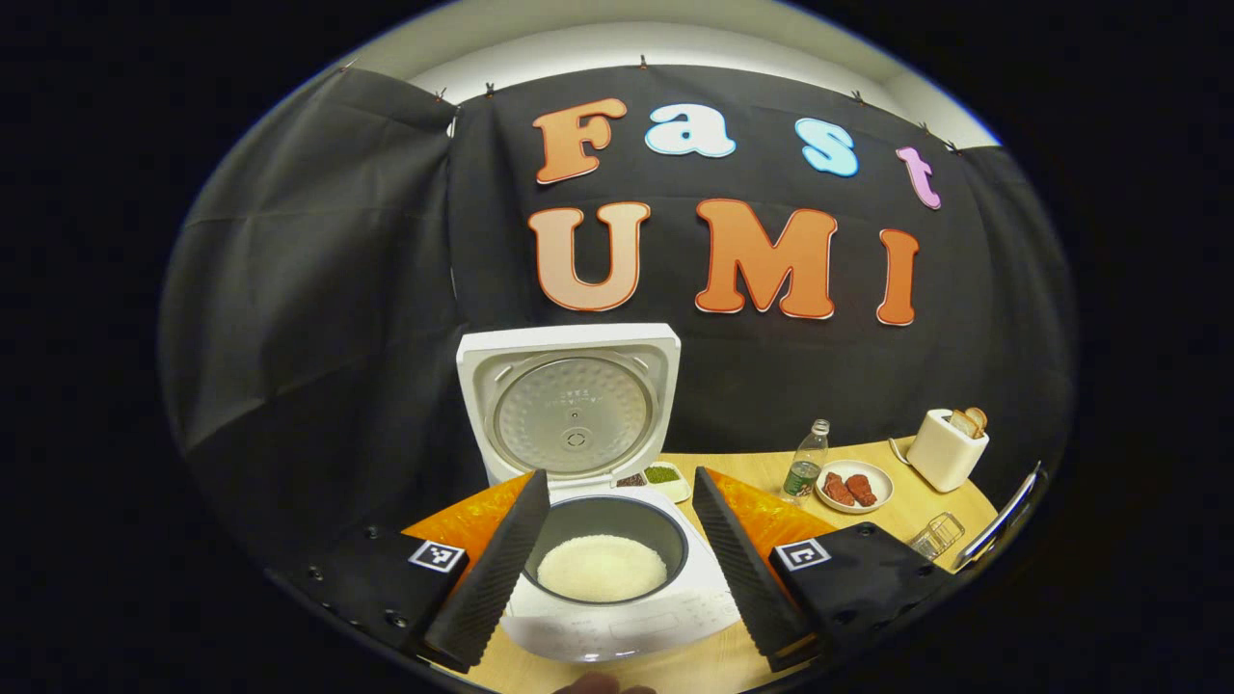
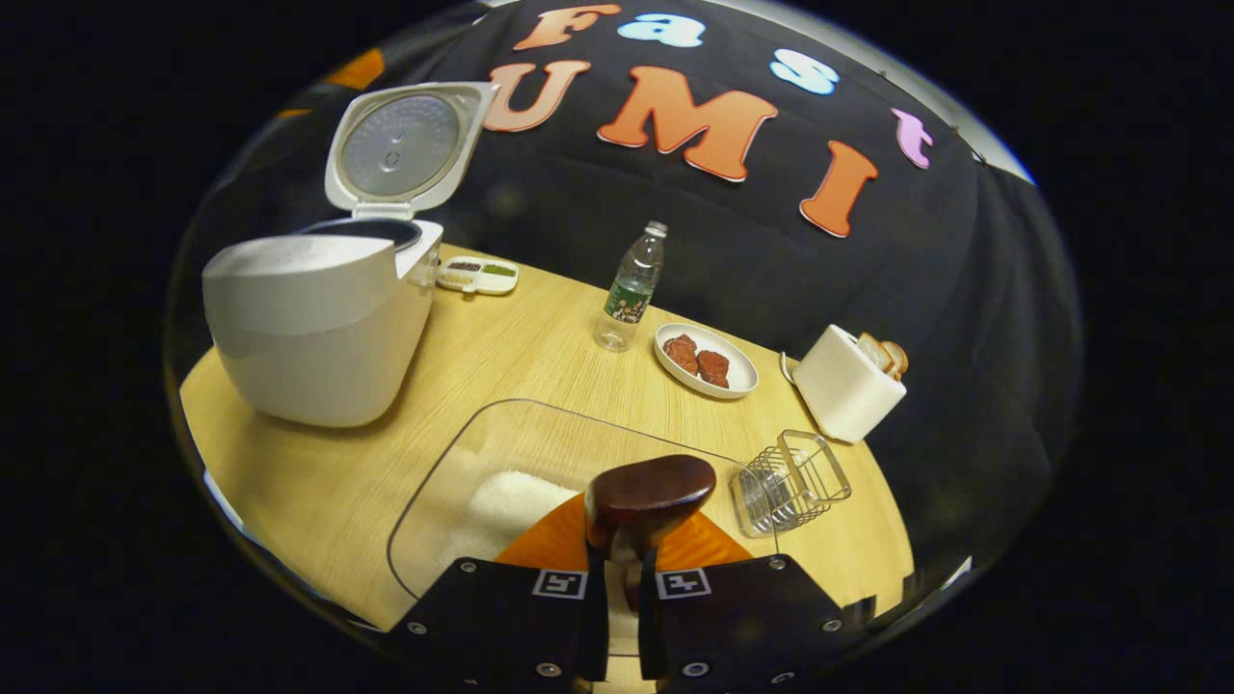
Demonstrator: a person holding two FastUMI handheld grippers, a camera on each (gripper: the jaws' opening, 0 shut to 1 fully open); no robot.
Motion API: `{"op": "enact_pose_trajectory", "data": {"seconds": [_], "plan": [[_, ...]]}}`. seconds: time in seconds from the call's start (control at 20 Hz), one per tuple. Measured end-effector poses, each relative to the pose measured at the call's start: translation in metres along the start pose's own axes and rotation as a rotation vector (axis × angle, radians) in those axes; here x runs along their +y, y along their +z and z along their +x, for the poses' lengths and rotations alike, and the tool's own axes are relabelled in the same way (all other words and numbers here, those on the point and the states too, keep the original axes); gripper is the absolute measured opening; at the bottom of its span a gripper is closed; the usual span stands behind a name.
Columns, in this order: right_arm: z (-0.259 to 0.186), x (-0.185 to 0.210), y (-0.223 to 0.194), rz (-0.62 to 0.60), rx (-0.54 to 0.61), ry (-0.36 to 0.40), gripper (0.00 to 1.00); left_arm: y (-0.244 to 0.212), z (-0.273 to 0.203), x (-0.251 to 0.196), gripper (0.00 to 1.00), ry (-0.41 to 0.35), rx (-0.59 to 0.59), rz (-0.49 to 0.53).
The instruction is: Close the left gripper, press the button to open the rice cooker; take a wooden spoon from the chopstick holder with the right hand, scoop a spoonful of rice and pour it into the rice cooker, then put the wooden spoon back into the chopstick holder.
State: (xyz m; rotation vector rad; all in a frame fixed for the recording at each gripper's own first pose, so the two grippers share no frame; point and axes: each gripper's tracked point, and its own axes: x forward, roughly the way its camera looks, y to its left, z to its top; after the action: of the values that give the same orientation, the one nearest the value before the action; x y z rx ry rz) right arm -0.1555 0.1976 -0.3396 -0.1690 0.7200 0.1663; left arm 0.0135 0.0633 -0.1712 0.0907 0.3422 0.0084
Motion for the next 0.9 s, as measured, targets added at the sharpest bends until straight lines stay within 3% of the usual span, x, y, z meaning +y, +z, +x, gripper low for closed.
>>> {"op": "enact_pose_trajectory", "data": {"seconds": [0.4,0.45,0.5,0.9], "plan": [[-0.006,0.042,0.009,0.309,0.039,0.082,0.12,-0.001,0.0,0.004,1.0,-0.06,-0.015,0.052],[-0.005,0.042,0.009,0.348,0.058,0.084,0.15,-0.004,0.0,0.007,1.0,-0.066,-0.012,0.057],[-0.005,0.041,0.008,0.384,0.069,0.077,0.12,-0.007,0.001,0.009,1.0,-0.075,-0.002,0.054],[-0.001,0.022,-0.003,0.763,0.147,0.111,0.12,-0.008,0.001,0.017,0.99,-0.108,0.001,0.034]]}}
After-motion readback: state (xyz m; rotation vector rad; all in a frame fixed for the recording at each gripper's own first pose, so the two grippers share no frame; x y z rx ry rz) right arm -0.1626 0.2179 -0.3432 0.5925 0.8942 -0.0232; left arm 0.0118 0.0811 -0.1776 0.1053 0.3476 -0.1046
